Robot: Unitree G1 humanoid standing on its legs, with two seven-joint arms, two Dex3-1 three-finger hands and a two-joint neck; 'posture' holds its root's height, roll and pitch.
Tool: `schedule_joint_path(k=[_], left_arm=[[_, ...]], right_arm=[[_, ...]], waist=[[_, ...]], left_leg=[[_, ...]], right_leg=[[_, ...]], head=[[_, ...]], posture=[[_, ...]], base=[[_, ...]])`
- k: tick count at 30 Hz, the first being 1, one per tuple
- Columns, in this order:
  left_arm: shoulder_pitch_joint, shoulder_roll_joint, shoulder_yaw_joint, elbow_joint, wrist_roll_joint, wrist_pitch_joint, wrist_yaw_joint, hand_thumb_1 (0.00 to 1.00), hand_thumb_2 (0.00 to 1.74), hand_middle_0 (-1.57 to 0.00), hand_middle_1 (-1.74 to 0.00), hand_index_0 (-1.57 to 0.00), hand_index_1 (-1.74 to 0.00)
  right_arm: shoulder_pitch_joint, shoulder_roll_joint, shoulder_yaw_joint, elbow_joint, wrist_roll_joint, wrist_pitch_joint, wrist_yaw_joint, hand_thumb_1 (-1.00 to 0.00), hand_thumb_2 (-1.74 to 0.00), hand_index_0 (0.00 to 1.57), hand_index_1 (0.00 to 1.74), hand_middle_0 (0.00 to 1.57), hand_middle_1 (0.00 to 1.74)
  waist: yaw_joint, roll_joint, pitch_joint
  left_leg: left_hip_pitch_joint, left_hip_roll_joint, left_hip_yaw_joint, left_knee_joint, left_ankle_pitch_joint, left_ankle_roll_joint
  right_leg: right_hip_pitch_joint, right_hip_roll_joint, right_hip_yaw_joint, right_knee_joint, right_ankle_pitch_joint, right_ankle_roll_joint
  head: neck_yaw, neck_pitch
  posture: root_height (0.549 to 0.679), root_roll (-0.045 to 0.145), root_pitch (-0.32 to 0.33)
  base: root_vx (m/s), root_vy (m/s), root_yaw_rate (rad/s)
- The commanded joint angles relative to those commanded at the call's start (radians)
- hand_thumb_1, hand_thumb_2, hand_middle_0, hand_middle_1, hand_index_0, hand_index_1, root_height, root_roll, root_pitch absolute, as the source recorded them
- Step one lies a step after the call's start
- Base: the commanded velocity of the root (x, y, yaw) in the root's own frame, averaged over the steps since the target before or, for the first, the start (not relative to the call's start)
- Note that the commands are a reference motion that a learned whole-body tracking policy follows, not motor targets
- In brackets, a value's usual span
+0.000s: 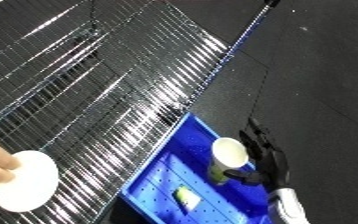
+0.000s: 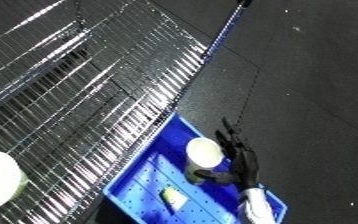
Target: Pick up the object and place it into the box
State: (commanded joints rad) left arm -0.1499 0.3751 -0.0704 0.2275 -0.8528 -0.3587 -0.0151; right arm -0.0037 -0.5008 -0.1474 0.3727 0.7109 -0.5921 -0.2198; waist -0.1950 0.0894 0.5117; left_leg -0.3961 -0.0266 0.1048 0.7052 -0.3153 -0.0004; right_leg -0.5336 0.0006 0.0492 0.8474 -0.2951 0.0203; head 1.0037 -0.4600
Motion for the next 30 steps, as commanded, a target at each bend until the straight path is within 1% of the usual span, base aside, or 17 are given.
schedule_joint_path(k=[7, 8, 10, 13, 15, 17, 21, 23, 26, 30], left_arm=[[0.0, 0.001, 0.0, 0.005, 0.0, -0.001, -0.002, 1.0, 1.74, -1.57, -1.74, -1.57, -1.74], [0.0, 0.001, 0.0, 0.005, 0.0, 0.0, -0.002, 1.0, 1.74, -1.57, -1.74, -1.57, -1.74], [0.003, 0.002, 0.003, 0.003, 0.001, 0.003, -0.006, 1.0, 1.74, -1.57, -1.74, -1.57, -1.74], [0.009, 0.004, 0.007, -0.002, 0.004, 0.008, -0.015, 1.0, 1.74, -1.57, -1.74, -1.57, -1.74], [0.012, 0.004, 0.007, -0.005, 0.006, 0.011, -0.017, 1.0, 1.74, -1.57, -1.74, -1.57, -1.74], [0.014, 0.005, 0.006, -0.009, 0.008, 0.015, -0.017, 1.0, 1.74, -1.57, -1.74, -1.57, -1.74], [0.017, 0.008, 0.005, -0.016, 0.013, 0.02, -0.018, 1.0, 1.74, -1.57, -1.74, -1.57, -1.74], [0.018, 0.008, 0.005, -0.018, 0.017, 0.022, -0.019, 1.0, 1.74, -1.57, -1.74, -1.57, -1.74], [0.017, 0.008, 0.007, -0.024, 0.024, 0.03, -0.021, 1.0, 1.74, -1.57, -1.74, -1.57, -1.74], [0.013, 0.01, 0.007, -0.025, 0.035, 0.042, -0.027, 1.0, 1.74, -1.57, -1.74, -1.57, -1.74]], right_arm=[[0.003, 0.009, 0.002, -0.005, -0.007, 0.002, -0.009, 0.0, 0.0, 0.0, 0.0, 0.0, 0.0], [0.004, 0.01, 0.001, -0.005, -0.005, 0.003, -0.008, 0.0, 0.0, 0.0, 0.0, 0.0, 0.0], [0.008, 0.017, 0.003, -0.012, 0.001, 0.009, 0.016, 0.0, 0.0, 0.0, 0.0, 0.0, 0.0], [0.015, 0.024, 0.01, -0.032, -0.003, 0.015, 0.07, 0.0, 0.0, 0.0, 0.0, 0.0, 0.0], [0.015, 0.024, 0.019, -0.053, -0.028, 0.013, 0.09, 0.0, 0.0, 0.0, 0.0, 0.0, 0.0], [0.012, 0.024, 0.032, -0.088, -0.068, 0.016, 0.102, 0.0, 0.0, 0.0, 0.0, 0.0, 0.0], [0.003, 0.024, 0.06, -0.173, -0.157, 0.035, 0.106, 0.0, 0.0, 0.0, 0.0, 0.0, 0.0], [-0.003, 0.025, 0.072, -0.214, -0.191, 0.048, 0.109, 0.0, 0.0, 0.0, 0.0, 0.0, 0.0], [-0.015, 0.028, 0.089, -0.265, -0.225, 0.067, 0.122, 0.0, 0.0, 0.0, 0.0, 0.0, 0.0], [-0.04, 0.028, 0.116, -0.315, -0.257, 0.087, 0.139, 0.0, 0.0, 0.0, 0.0, 0.0, 0.0]], waist=[[0.001, -0.002, 0.0], [0.001, -0.003, 0.0], [0.003, -0.006, 0.001], [0.008, -0.011, 0.002], [0.01, -0.013, 0.002], [0.013, -0.016, 0.002], [0.022, -0.025, 0.001], [0.026, -0.03, 0.0], [0.037, -0.037, -0.001], [0.058, -0.049, -0.003]], left_leg=[[-0.002, 0.0, -0.001, 0.0, -0.002, 0.0011], [-0.003, 0.0, -0.001, 0.0, -0.002, 0.0012], [-0.004, 0.0, -0.002, 0.001, -0.001, 0.0015], [-0.007, 0.001, -0.004, 0.004, 0.0, 0.0019], [-0.008, 0.001, -0.006, 0.007, 0.0, 0.002], [-0.01, 0.001, -0.009, 0.009, -0.001, 0.0023], [-0.016, 0.002, -0.015, 0.012, 0.0, 0.0027], [-0.02, 0.004, -0.018, 0.015, 0.001, 0.0022], [-0.026, 0.005, -0.025, 0.02, 0.002, 0.0015], [-0.036, 0.004, -0.038, 0.033, 0.002, 0.0004]], right_leg=[[-0.002, 0.0002, -0.001, 0.002, 0.0, 0.0009], [-0.002, 0.0004, -0.001, 0.002, 0.001, 0.001], [-0.001, 0.0006, -0.002, 0.001, 0.002, 0.0009], [0.002, 0.0004, -0.004, 0.0, 0.003, 0.0003], [0.003, 0.0003, -0.006, 0.001, 0.003, 0.0001], [0.003, 0.0008, -0.007, 0.003, 0.003, 0.0001], [0.005, 0.0009, -0.011, 0.003, 0.001, 0.0], [0.005, 0.0005, -0.013, 0.004, 0.0, 0.0002], [0.007, -0.001, -0.017, 0.006, -0.001, 0.0008], [0.013, -0.0039, -0.027, 0.009, -0.001, 0.0022]], head=[[0.0, -0.001], [-0.006, -0.011], [-0.013, -0.013], [-0.024, -0.02], [-0.038, -0.026], [-0.051, -0.029], [-0.085, -0.041], [-0.102, -0.045], [-0.131, -0.052], [-0.185, -0.075]], posture=[[0.632, 0.094, 0.038], [0.632, 0.094, 0.039], [0.633, 0.093, 0.038], [0.633, 0.092, 0.037], [0.633, 0.092, 0.035], [0.633, 0.092, 0.034], [0.633, 0.091, 0.034], [0.633, 0.09, 0.034], [0.633, 0.089, 0.033], [0.632, 0.087, 0.028]], base=[[0.002, -0.003, 0.009], [0.009, -0.009, 0.014], [0.012, -0.018, 0.042], [0.012, -0.022, 0.057], [0.008, -0.019, 0.05], [0.006, -0.026, 0.061], [-0.001, -0.033, 0.065], [-0.006, -0.036, 0.068], [-0.01, -0.043, 0.083], [-0.005, -0.067, 0.121]])
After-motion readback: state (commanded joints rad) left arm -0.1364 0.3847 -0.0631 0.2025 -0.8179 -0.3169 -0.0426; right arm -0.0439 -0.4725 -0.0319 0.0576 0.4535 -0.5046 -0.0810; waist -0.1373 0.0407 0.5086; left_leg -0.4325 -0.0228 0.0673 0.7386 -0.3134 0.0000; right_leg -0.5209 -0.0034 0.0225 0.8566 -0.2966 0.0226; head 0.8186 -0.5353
